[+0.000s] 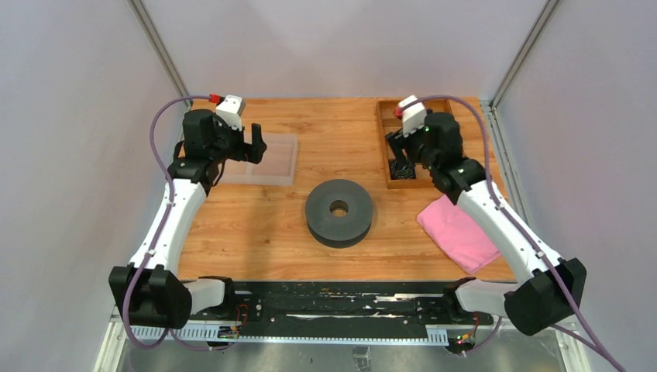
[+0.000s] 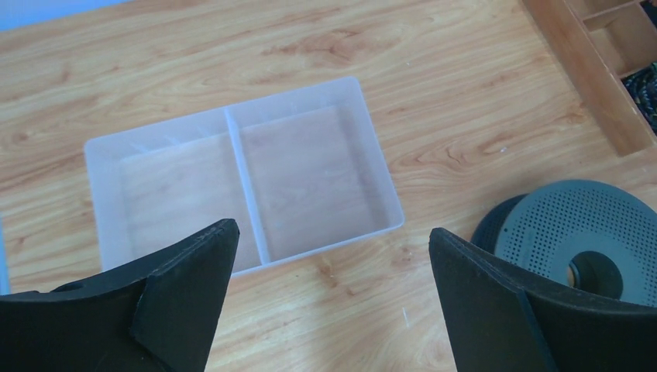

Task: Wrap the cables
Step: Reset both arms

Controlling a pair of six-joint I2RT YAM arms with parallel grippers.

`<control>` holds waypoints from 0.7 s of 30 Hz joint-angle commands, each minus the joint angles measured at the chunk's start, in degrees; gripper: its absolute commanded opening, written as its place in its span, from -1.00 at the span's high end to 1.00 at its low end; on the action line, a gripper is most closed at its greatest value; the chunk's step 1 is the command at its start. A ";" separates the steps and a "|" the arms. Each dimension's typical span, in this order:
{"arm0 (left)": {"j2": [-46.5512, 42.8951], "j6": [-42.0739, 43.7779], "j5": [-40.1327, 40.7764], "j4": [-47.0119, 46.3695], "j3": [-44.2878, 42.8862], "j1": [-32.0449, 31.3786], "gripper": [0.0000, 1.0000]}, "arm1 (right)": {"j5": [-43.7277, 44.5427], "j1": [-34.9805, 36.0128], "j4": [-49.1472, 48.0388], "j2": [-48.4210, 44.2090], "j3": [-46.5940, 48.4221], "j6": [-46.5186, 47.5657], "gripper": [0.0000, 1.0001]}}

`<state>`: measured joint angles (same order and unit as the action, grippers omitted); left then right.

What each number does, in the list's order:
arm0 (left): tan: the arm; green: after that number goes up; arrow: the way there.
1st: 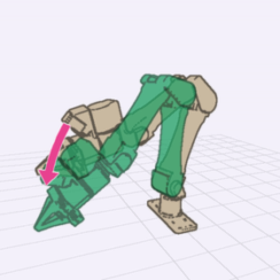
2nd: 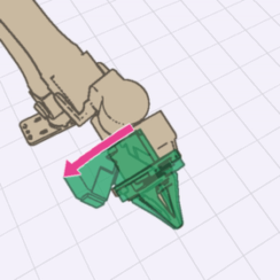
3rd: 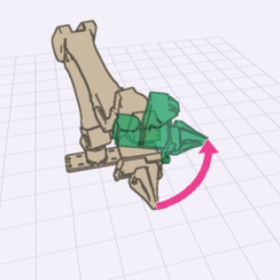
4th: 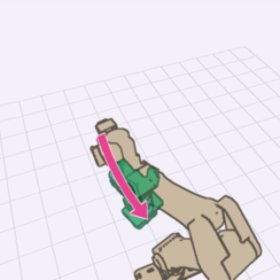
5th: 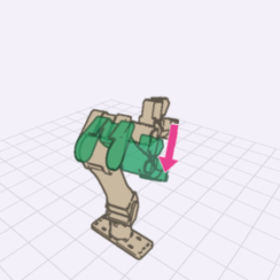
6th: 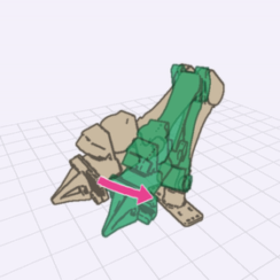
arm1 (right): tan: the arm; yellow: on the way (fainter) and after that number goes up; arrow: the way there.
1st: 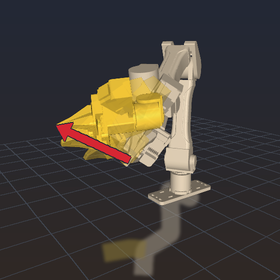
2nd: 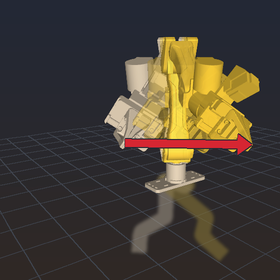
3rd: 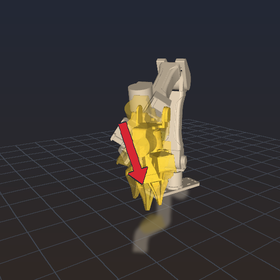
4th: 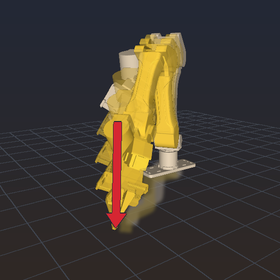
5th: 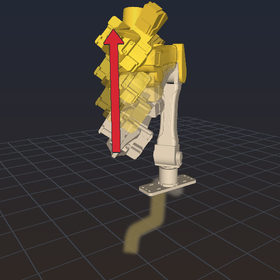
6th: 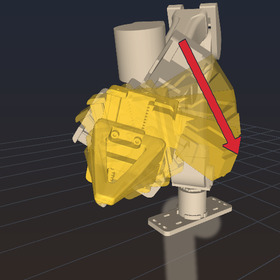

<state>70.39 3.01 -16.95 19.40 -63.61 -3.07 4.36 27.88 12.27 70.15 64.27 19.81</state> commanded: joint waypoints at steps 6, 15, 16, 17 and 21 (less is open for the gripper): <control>-4.41 0.89 5.83 -4.68 3.07 0.52 -0.96 | -3.64 -15.18 7.01 4.46 9.63 -9.91 -0.56; -9.12 4.16 4.16 -5.83 6.88 0.52 -0.96 | -5.42 -21.39 1.71 -4.59 0.44 -11.79 -0.58; -10.23 4.06 4.59 -6.12 7.68 0.52 -0.96 | -5.57 -22.03 1.49 -5.39 -0.23 -12.07 -0.58; -10.99 3.76 5.00 -6.27 8.25 0.52 -0.96 | -5.43 -22.34 1.45 -6.04 -0.85 -12.46 -0.59; -14.88 3.45 9.13 -7.27 10.51 0.52 -0.96 | -3.98 -22.43 1.51 -8.10 -2.82 -13.05 -0.59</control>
<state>59.27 5.72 -11.66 15.46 -54.74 -3.07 0.05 6.31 15.70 64.07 63.31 8.51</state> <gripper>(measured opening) 0.980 0.793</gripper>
